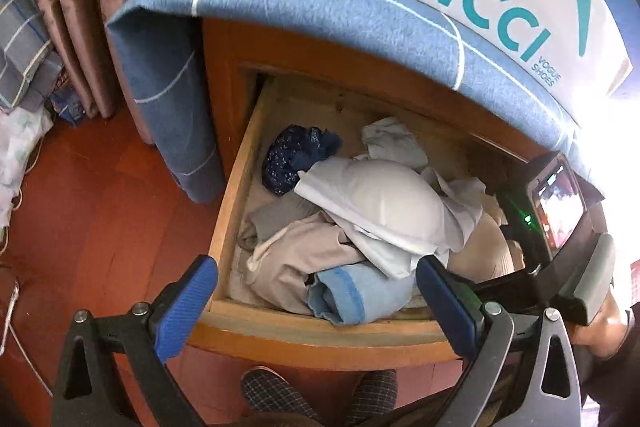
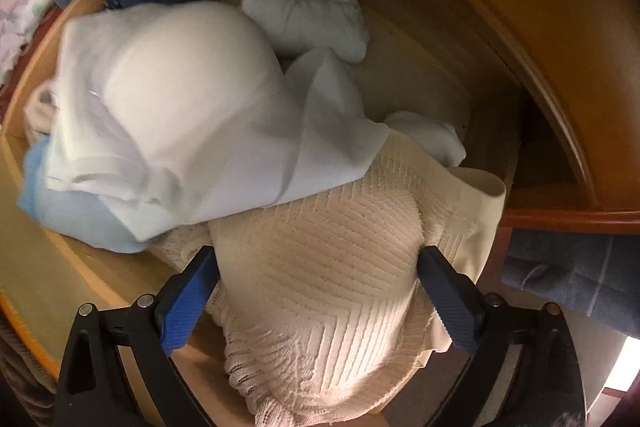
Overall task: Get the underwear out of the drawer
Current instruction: 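Reach into the drawer and grasp the cream knit underwear with the right gripper, then grasp the white underwear with the left gripper while the right gripper holds the cream knit underwear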
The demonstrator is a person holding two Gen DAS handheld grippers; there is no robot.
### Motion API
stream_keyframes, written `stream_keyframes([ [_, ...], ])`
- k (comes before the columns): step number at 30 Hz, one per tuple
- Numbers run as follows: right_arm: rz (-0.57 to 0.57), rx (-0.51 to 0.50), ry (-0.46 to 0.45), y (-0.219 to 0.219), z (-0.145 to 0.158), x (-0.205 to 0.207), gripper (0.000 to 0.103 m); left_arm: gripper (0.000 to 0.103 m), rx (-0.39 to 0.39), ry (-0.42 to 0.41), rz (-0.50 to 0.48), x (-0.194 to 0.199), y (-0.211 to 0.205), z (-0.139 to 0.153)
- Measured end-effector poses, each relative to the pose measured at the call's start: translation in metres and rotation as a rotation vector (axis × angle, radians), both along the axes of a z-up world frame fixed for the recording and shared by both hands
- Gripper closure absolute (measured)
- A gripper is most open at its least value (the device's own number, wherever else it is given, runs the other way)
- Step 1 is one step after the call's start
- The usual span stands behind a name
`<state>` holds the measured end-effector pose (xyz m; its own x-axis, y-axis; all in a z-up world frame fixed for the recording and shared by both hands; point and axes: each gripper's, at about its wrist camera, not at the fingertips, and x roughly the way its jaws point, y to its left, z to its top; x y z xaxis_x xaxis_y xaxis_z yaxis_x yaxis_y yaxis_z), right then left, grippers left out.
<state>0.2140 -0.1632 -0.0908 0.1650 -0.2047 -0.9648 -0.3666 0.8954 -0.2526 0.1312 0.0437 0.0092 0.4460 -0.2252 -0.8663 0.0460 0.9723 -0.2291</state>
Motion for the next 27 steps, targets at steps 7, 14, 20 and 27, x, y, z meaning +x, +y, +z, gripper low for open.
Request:
stream_keyframes([
  [7, -0.031, -0.011, 0.002, -0.005, -0.001, 0.001, 0.029, 0.001, -0.025, 0.022, 0.016, 0.002, 0.000, -0.005],
  [14, -0.107, 0.093, -0.024, -0.021, 0.019, -0.014, 0.070, 0.001, -0.050, 0.037, 0.038, 0.004, 0.003, -0.009],
  [20, -0.216, 0.170, -0.119, -0.047, 0.045, -0.025, 0.076, 0.001, -0.056, 0.027, 0.035, 0.004, 0.003, -0.010],
  [27, -0.330, 0.253, -0.239, -0.063, 0.069, -0.046, 0.077, 0.001, -0.005, -0.003, -0.039, 0.005, -0.011, -0.002],
])
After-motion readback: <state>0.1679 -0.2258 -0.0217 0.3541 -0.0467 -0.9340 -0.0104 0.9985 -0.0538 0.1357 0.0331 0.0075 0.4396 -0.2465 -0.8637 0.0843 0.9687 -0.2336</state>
